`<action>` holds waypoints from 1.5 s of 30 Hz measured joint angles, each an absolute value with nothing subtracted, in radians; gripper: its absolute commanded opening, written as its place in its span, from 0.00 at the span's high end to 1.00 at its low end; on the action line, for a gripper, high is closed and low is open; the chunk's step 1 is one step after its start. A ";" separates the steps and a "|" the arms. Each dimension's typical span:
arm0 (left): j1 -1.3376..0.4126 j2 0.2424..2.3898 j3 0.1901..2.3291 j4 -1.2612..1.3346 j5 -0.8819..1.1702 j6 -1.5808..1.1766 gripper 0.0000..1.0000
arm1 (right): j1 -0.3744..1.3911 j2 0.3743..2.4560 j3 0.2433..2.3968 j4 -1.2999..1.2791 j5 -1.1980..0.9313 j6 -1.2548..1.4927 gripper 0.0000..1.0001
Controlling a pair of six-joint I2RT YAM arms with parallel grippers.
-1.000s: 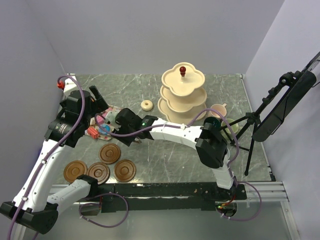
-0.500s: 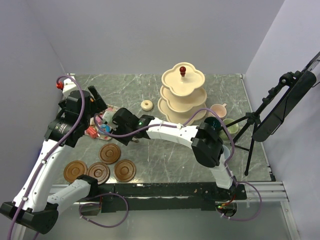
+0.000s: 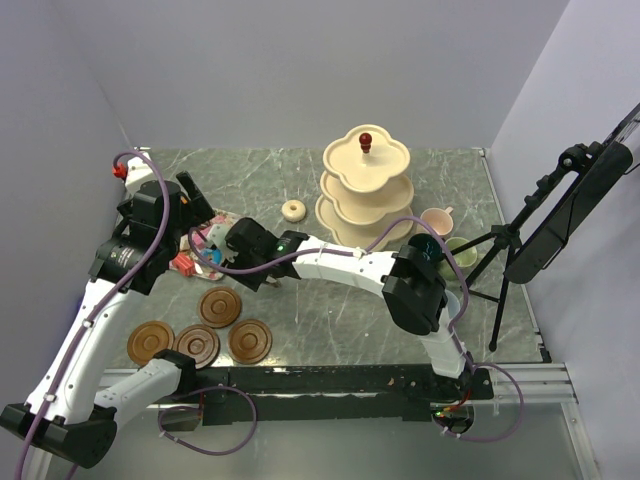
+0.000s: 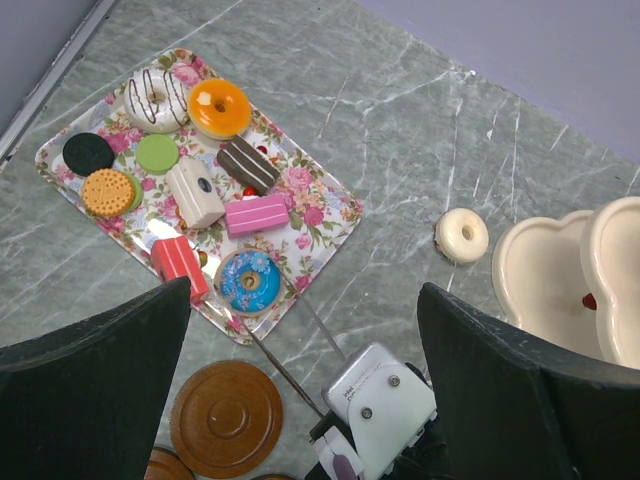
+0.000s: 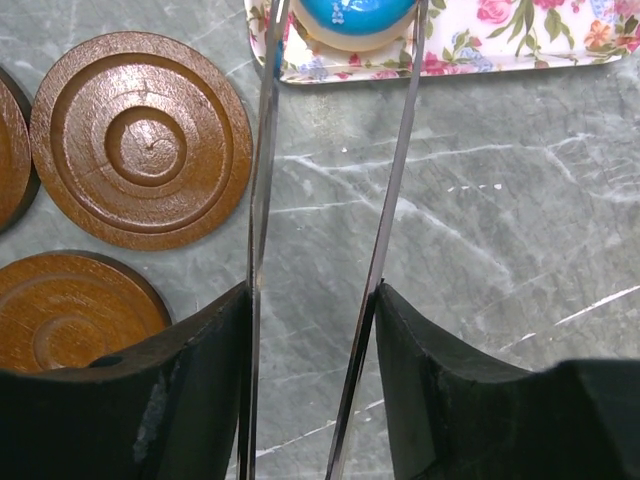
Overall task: Serve the afternoon tea
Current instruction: Pick up the desert from the tray, then place the desert on the desert table.
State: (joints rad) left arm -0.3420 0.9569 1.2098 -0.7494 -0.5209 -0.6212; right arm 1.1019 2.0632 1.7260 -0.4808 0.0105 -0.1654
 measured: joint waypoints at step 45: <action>-0.348 0.937 1.210 -0.744 -0.513 -0.622 0.00 | 0.915 1.646 1.191 -0.500 0.433 0.157 0.61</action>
State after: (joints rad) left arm -0.3485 0.9375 1.2102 -0.7444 -0.5125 -0.6216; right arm 0.9154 1.6459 1.1912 -0.4999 0.4328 0.1566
